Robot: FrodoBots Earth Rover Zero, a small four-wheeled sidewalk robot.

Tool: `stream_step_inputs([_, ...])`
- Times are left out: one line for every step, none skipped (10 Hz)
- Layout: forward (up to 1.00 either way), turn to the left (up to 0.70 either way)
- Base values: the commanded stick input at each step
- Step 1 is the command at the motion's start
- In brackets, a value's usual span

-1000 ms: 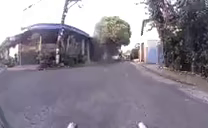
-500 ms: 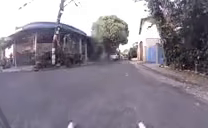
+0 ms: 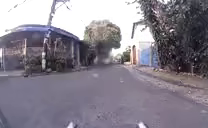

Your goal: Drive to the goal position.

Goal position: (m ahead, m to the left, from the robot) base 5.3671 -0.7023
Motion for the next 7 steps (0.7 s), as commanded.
stream_step_inputs([0.7,0.0])
stream_step_inputs([0.7,0.0])
stream_step_inputs([0.7,0.0])
stream_step_inputs([0.7,0.0])
stream_step_inputs([0.7,0.0])
stream_step_inputs([0.7,0.0])
stream_step_inputs([0.7,0.0])
